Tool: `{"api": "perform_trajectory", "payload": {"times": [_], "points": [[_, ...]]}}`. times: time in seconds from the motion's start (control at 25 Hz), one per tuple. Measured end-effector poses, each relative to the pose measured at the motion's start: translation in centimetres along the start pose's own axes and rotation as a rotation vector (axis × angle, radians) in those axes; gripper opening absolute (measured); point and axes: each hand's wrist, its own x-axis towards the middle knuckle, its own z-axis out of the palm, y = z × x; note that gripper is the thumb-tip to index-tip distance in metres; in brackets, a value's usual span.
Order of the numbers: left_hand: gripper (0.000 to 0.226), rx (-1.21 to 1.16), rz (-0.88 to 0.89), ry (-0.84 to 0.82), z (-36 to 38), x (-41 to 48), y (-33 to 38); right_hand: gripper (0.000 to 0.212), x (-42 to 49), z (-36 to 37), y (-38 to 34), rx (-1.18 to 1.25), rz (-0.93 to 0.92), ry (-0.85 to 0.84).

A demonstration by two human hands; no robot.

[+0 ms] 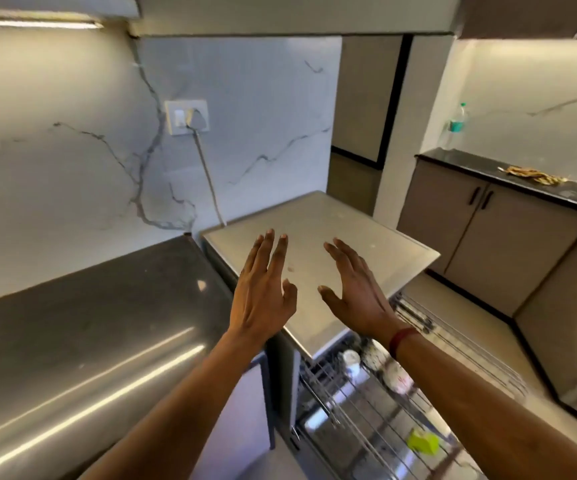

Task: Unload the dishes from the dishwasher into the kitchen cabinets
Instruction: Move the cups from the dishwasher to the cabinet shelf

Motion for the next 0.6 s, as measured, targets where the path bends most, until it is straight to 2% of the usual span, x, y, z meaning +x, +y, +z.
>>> {"api": "perform_trajectory", "payload": {"times": [0.2,0.6], "points": [[0.077,-0.036,0.002,-0.146,5.0,-4.9,5.9,0.073,-7.0,-1.9,5.9,0.017,0.087,-0.03],[0.073,-0.176,-0.01,-0.42,13.4,-8.7,9.2,0.069,-15.2,-1.1,14.5,0.055,0.411,-0.019]]}}
